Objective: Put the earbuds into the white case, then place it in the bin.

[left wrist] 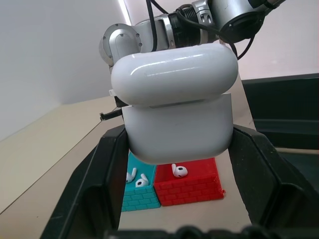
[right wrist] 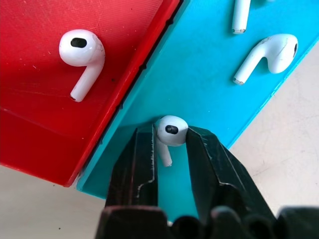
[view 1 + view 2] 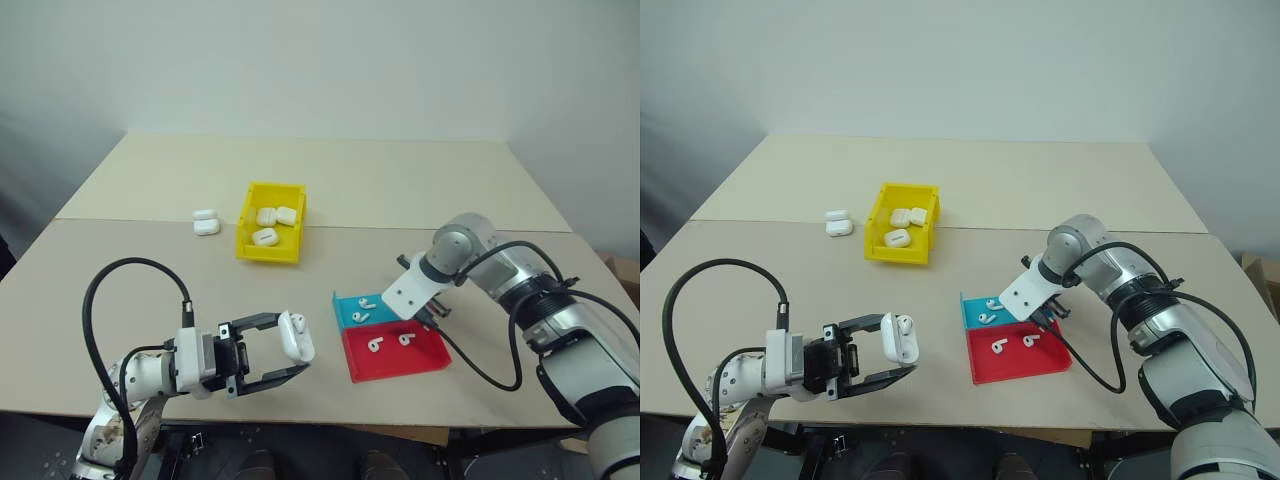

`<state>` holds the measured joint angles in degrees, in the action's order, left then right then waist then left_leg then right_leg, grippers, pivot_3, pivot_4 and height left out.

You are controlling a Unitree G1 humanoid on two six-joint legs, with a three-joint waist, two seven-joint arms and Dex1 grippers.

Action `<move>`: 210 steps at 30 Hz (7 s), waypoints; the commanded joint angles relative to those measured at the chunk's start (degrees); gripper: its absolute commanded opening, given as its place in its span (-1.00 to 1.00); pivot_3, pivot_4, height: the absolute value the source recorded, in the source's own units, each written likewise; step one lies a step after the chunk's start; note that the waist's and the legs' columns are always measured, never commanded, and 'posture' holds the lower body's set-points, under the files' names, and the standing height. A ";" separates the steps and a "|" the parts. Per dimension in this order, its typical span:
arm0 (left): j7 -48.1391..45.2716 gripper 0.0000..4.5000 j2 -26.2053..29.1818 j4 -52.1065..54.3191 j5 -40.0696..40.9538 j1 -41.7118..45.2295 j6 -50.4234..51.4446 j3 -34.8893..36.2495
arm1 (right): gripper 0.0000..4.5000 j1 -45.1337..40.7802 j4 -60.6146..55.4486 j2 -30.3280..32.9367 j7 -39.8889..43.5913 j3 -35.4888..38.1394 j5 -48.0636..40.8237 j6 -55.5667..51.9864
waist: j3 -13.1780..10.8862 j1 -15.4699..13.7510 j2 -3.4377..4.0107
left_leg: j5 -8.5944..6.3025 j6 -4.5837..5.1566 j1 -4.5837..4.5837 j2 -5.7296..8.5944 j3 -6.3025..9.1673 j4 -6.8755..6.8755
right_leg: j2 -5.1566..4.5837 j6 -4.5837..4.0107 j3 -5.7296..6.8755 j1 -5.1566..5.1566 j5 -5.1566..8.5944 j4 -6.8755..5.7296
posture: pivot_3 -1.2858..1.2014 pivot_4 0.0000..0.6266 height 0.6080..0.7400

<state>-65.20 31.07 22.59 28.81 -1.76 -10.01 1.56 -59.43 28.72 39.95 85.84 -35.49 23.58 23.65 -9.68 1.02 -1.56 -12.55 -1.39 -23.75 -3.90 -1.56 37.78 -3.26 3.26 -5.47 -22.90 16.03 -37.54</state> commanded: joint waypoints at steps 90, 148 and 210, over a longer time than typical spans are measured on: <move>5.68 0.22 -13.39 -2.46 5.88 28.87 12.91 -7.25 | 0.00 30.89 -71.96 1.09 -52.68 56.03 -101.81 -75.69 | -0.02 -0.12 -0.02 | -0.01 0.01 -0.03 0.04 0.34 -0.02 | 0.06 0.13 0.18 0.46 0.00 0.47 | 0.03 -0.52 1.00; 3.85 0.22 -17.61 -16.30 -4.99 34.26 3.35 -10.77 | -0.98 -9.76 -50.00 -0.29 -29.47 20.99 -63.90 -79.66 | -0.02 -0.19 0.01 | -0.02 0.05 -0.61 0.05 0.31 0.06 | 0.05 0.13 0.15 -0.26 -0.05 0.34 | 0.03 -0.52 1.00; 33.72 0.22 -9.71 -19.06 -20.67 36.86 12.81 0.39 | -0.98 33.25 -61.73 5.70 -44.51 55.09 -65.66 -60.41 | 0.10 -0.64 0.17 | 0.02 0.10 -0.42 0.17 0.51 0.10 | 0.01 0.19 0.26 0.12 -0.15 0.43 | 0.03 -0.52 1.00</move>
<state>-34.75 20.32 4.59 11.27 32.55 1.14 1.45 -26.15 -31.20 45.89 42.99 17.66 -42.77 -38.88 -9.59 0.38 -1.39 -12.53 -1.28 -24.16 -3.73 -1.02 37.88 -3.23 3.44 -5.18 -22.75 15.88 -37.10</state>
